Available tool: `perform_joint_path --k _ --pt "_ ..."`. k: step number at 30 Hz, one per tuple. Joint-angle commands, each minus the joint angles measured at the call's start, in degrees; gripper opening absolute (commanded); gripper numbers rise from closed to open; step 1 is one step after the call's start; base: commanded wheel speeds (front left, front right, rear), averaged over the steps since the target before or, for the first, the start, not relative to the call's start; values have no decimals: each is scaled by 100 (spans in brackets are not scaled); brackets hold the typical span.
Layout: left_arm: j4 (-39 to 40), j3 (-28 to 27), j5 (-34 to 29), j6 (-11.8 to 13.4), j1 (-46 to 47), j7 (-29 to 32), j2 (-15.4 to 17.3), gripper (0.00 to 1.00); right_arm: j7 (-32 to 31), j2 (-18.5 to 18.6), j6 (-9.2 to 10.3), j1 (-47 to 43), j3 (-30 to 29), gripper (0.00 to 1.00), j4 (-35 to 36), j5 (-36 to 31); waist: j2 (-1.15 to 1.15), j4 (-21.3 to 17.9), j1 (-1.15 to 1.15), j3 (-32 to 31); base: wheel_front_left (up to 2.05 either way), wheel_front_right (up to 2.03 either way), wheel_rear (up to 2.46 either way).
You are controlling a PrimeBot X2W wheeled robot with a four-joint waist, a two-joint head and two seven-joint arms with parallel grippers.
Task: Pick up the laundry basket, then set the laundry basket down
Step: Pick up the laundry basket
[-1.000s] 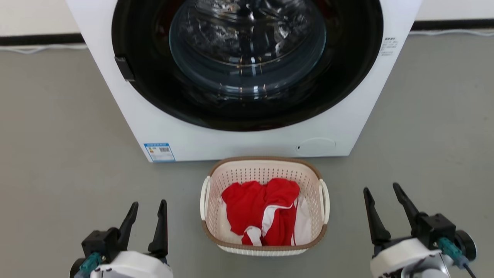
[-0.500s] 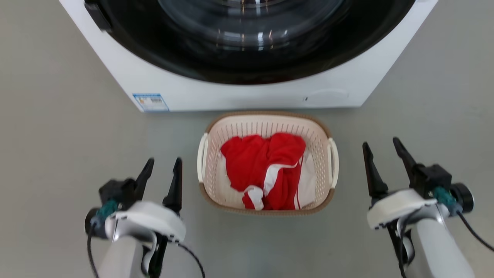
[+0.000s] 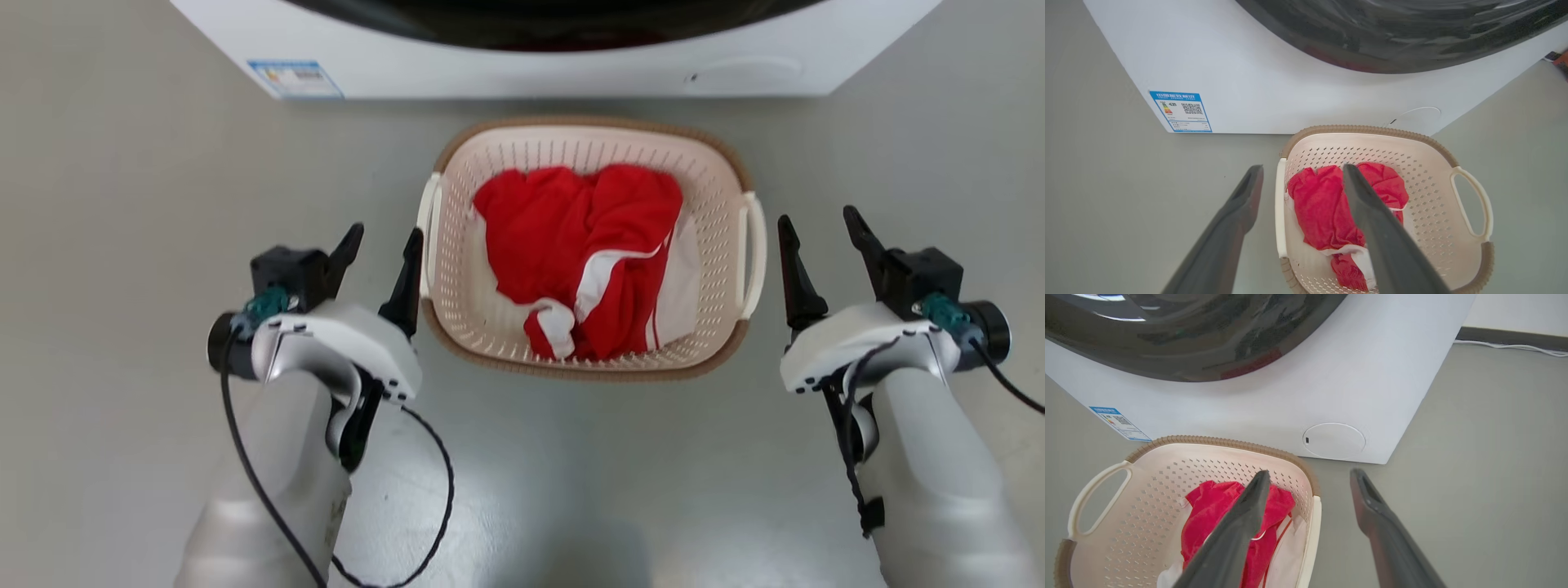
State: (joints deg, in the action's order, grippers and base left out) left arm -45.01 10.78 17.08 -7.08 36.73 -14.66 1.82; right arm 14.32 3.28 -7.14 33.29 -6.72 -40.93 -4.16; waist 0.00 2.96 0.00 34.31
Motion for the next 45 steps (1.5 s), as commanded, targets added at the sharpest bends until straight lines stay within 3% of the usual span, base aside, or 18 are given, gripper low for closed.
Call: perform_joint_path --k 1,7,17,45 --pt "42 -100 24 -24 68 -34 106 100 68 -39 -35 46 133 100 51 -72 0 49 0 242 0 0 0" --pt "-578 129 149 -29 668 -34 106 100 68 -40 -35 542 230 100 -404 -151 0 37 0 701 0 0 0" --pt "-1050 212 109 4 1202 -34 106 100 68 -40 -35 826 396 100 -435 -29 0 -46 0 1146 0 0 0" --pt "-1441 111 -287 -8 1735 -34 112 100 68 -40 -35 1074 284 100 -583 85 0 -141 0 1786 0 0 0"
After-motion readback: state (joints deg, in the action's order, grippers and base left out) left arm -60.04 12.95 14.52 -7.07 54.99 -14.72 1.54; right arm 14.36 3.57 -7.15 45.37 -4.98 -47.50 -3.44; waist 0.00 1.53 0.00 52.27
